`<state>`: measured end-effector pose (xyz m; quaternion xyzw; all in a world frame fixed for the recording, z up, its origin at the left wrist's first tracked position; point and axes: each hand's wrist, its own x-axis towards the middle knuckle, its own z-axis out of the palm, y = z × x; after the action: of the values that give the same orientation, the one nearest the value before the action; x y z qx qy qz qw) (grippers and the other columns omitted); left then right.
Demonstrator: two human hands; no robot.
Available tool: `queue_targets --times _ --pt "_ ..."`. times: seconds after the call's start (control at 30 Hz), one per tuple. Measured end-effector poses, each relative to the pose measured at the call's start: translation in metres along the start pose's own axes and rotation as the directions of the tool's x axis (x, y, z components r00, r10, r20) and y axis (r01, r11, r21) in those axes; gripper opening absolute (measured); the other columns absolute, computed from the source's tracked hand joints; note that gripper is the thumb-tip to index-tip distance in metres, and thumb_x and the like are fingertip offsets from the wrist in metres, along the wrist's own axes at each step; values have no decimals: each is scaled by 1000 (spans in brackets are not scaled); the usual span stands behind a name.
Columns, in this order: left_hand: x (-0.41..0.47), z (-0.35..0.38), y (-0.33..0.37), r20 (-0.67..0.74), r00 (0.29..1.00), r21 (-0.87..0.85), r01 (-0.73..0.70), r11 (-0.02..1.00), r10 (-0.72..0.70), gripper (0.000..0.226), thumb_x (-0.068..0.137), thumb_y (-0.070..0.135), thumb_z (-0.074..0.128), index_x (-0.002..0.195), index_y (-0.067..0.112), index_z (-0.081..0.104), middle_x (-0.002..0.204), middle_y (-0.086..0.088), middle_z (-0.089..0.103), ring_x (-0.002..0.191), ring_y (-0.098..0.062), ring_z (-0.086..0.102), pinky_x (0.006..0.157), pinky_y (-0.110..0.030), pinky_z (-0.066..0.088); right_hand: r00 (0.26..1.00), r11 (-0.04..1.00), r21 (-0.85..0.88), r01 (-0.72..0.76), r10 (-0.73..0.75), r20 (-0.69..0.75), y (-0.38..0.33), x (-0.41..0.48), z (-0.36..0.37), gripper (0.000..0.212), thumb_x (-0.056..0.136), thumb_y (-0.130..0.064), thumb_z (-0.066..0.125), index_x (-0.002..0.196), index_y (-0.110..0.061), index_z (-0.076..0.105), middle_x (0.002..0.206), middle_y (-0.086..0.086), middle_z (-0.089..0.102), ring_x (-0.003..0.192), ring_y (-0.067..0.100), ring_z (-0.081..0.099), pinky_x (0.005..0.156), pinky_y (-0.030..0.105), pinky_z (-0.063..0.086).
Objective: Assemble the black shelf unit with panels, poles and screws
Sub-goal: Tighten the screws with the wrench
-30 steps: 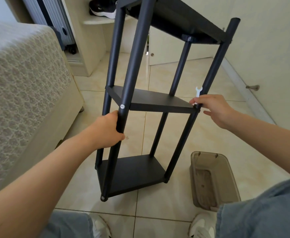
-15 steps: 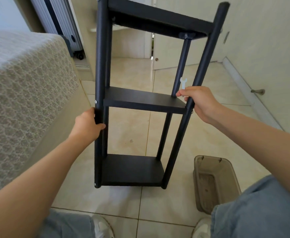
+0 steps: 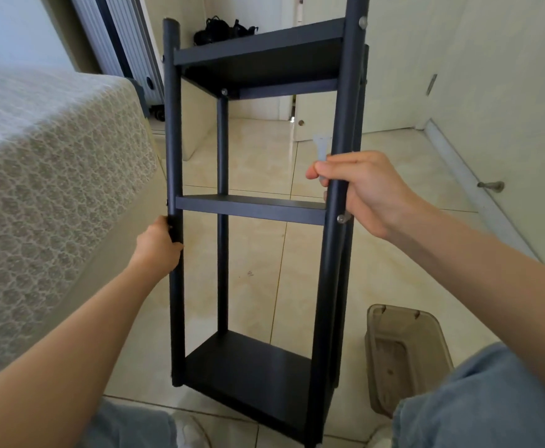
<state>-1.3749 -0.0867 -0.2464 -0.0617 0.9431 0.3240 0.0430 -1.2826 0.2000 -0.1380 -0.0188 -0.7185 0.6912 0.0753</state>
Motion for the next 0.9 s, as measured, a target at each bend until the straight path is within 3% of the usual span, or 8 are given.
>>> queue_targets --times 0.13,0.2,0.27,0.37,0.47,0.6,0.73,0.9 --pt "1 1 16 97 995 79 -4 997 -3 61 91 -1 60 148 5 37 123 -22 58 106 -40 60 82 -44 54 1000 1000 12 -21 22 -19 -4 -5 8 31 90 -4 62 98 26 58 71 -7 72 99 12 61 114 45 35" --pt "-9 3 29 138 989 94 -59 994 46 70 91 4 63 153 8 30 128 -19 56 108 -35 59 80 -40 52 999 999 4 -50 50 -14 -3 -4 13 20 90 -4 63 80 12 70 83 -1 74 113 17 59 115 45 32" --pt "-26 4 44 252 964 -65 -74 995 88 76 91 8 68 155 14 27 143 -13 51 113 -27 58 84 -37 55 998 998 -18 -59 59 -6 -4 -4 19 28 89 -6 65 64 -11 75 103 6 72 115 14 55 109 35 31" --pt "-63 6 66 535 813 -302 -70 951 230 69 89 20 74 148 25 39 139 2 56 111 -11 60 78 -24 59 999 997 -58 -44 44 -5 -6 -5 27 17 89 -8 66 77 -13 77 109 3 69 102 3 52 85 18 30" --pt "-94 15 83 623 694 -341 -175 924 361 65 88 33 75 143 35 42 131 15 57 110 -7 62 81 -22 59 998 996 -74 -53 51 -28 -7 -5 31 12 87 -8 67 80 -11 76 110 1 67 101 -1 49 85 20 28" --pt "-115 36 99 535 731 -372 -247 895 424 67 87 35 75 143 31 38 119 15 53 102 -9 64 83 -25 57 998 994 -107 -38 32 -57 -7 -5 38 13 88 -9 66 81 -13 77 106 -6 65 101 0 50 96 25 31" --pt "-119 51 107 408 819 -362 -260 895 403 54 93 20 70 137 21 40 128 -2 59 114 -25 63 94 -44 57 997 994 -104 -16 7 -80 -2 -4 46 12 88 -9 68 82 -14 77 107 -3 60 114 12 52 103 29 39" --pt "-116 49 103 446 799 -398 -225 889 402 57 95 14 67 143 21 37 132 -4 58 114 -26 64 95 -47 57 997 979 -206 -9 -6 -72 -2 -2 50 10 88 -13 69 86 -16 78 125 4 54 121 15 48 104 30 37"
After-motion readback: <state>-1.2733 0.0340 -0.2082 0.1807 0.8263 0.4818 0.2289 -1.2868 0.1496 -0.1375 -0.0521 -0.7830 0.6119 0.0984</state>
